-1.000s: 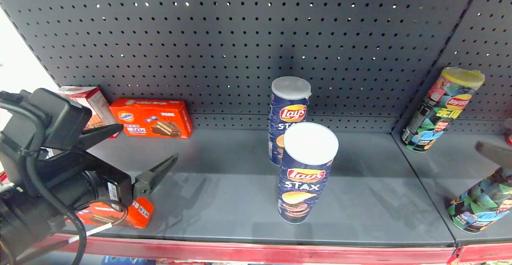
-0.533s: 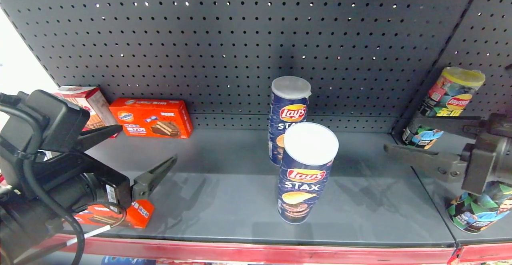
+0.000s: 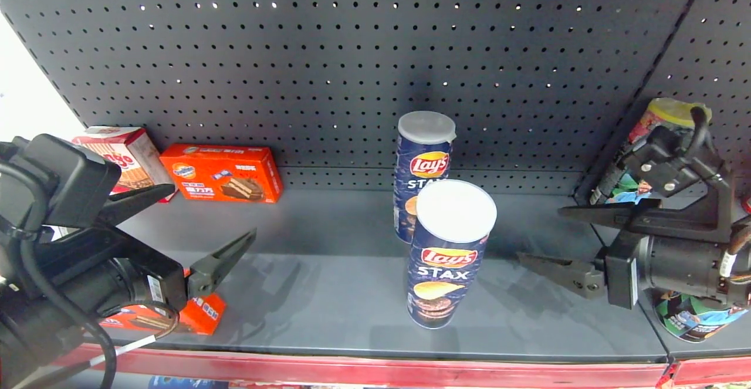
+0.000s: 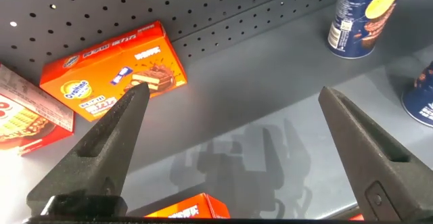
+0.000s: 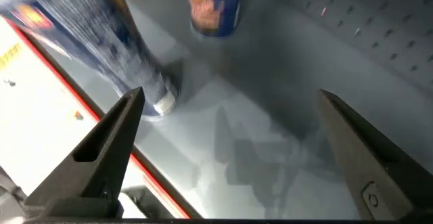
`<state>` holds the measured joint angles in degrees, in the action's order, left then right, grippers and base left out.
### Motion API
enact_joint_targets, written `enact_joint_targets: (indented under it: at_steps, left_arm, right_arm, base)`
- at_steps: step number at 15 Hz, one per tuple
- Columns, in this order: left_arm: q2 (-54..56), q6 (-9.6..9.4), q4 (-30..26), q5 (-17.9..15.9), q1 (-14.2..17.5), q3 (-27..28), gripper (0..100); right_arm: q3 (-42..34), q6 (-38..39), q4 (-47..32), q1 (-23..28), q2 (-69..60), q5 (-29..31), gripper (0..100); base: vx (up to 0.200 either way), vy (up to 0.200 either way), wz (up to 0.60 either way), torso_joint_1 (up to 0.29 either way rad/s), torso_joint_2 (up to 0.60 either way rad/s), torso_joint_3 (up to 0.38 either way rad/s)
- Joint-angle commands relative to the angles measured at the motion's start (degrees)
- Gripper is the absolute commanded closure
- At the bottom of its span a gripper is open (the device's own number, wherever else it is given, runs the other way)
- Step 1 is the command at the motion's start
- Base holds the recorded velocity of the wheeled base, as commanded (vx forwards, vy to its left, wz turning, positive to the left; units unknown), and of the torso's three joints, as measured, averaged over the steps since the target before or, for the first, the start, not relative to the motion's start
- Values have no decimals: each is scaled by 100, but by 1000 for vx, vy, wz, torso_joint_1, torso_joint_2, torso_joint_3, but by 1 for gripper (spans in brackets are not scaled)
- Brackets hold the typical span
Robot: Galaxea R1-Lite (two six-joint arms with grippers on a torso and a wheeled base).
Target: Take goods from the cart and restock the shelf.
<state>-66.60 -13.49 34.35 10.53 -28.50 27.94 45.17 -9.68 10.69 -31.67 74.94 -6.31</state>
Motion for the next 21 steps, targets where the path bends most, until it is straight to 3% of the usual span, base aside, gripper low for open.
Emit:
enact_joint_targets:
  at_steps: [1, 21]
  left_arm:
    - [42, -4, 1, 1, -24, -8, 0]
    - [156, -22, -8, -7, 3, -78, 0]
  right_arm:
    - [-43, -16, 3, -23, 276, -1, 0]
    - [713, -289, 126, -349, 1920, -72, 0]
  base:
    - [0, 0, 0, 0, 0, 0]
    - [0, 0, 0, 0, 0, 0]
